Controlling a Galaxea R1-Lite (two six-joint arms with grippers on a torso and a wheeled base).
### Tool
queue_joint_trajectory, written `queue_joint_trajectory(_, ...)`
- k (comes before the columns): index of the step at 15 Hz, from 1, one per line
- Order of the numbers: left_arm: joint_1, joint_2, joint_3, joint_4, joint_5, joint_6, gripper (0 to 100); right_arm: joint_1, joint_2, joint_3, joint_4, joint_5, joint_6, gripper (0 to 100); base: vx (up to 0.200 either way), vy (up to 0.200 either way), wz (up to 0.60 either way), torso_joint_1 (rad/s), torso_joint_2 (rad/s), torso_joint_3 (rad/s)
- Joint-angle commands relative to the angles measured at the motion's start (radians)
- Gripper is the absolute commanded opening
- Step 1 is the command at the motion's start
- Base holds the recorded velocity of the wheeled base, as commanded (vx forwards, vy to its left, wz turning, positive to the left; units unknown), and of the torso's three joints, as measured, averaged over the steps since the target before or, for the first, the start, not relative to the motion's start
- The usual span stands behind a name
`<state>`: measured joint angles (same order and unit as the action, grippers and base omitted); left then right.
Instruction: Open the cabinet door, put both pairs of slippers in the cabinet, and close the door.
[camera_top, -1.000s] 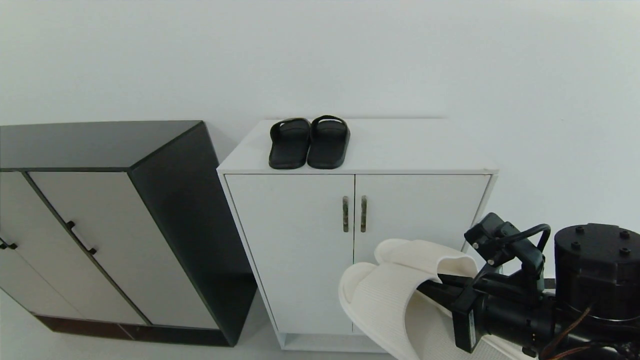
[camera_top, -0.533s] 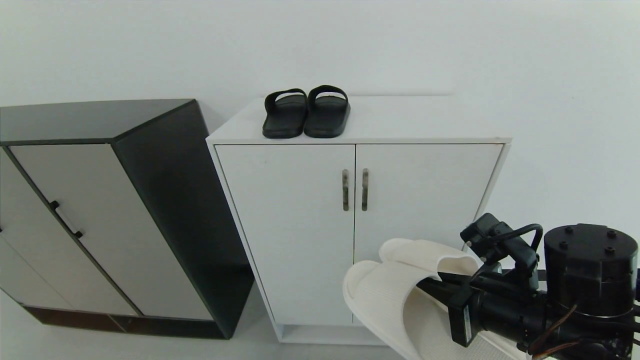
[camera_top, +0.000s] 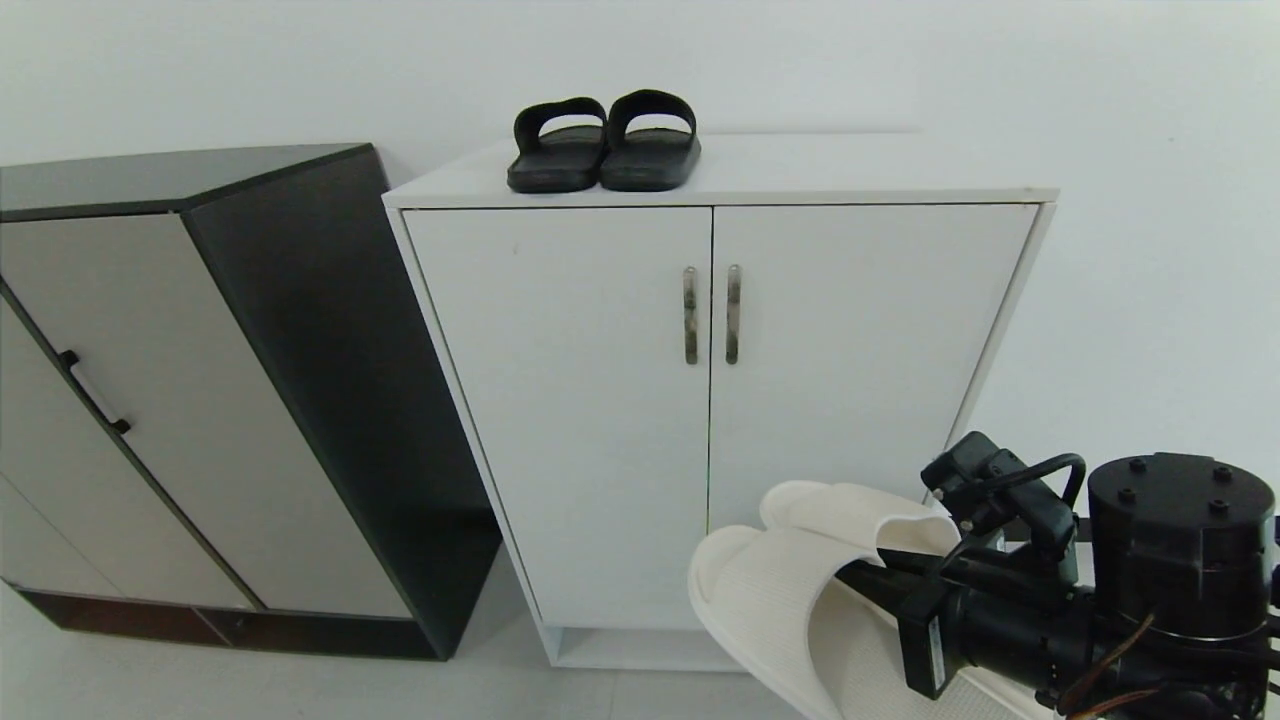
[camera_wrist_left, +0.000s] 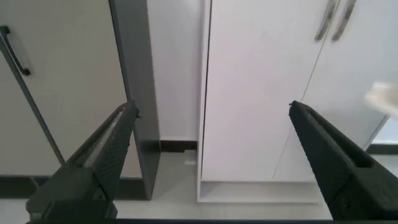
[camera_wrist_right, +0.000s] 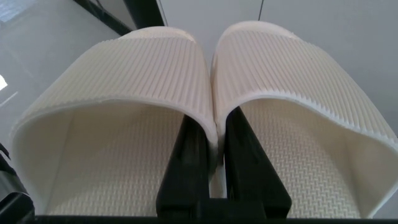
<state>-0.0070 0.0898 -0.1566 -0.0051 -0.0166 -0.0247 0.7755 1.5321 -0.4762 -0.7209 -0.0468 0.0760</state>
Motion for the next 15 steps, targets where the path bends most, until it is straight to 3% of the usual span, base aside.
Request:
queue_joint_trajectory(1,-0.034,0.306,-0.147,-0.004,-0.131,-0.015,100,0.001,-0.003,0.002,0.000,-0.001,-0.005,0,0.000,0.000,0.00,-0.080,0.45,0.373)
queue_joint_trajectory(3,-0.047,0.493,-0.159,-0.072,-0.306,-0.043,100,0.001,-0.006,0.004,0.000,-0.013,-0.008,0,0.000,0.000,0.00,-0.039,0.44,0.393)
queue_joint_trajectory(5,-0.050,0.630,-0.167,-0.193,-0.398,-0.040,100,0.001,-0.003,0.008,0.000,-0.018,-0.008,0,0.000,0.000,0.00,-0.022,0.39,0.361)
queue_joint_trajectory(6,-0.050,0.630,-0.167,-0.193,-0.398,-0.040,100,0.001,-0.003,0.008,0.000,-0.018,-0.008,0,0.000,0.000,0.00,-0.007,0.18,0.178)
queue_joint_trajectory(7,-0.070,0.716,-0.179,-0.259,-0.422,-0.037,100,0.001,-0.001,0.007,0.000,-0.018,-0.008,0,0.000,0.000,0.00,-0.002,0.11,0.105)
queue_joint_trajectory(12,-0.315,0.964,-0.304,-0.378,-0.414,-0.038,100,0.001,0.010,0.005,-0.002,-0.018,-0.008,0,0.000,0.000,0.00,0.000,0.01,0.007)
queue_joint_trajectory(15,-0.347,1.075,-0.432,-0.383,-0.399,-0.037,100,-0.007,0.017,0.005,-0.002,-0.016,-0.005,0,0.000,0.000,0.00,0.000,0.00,0.000)
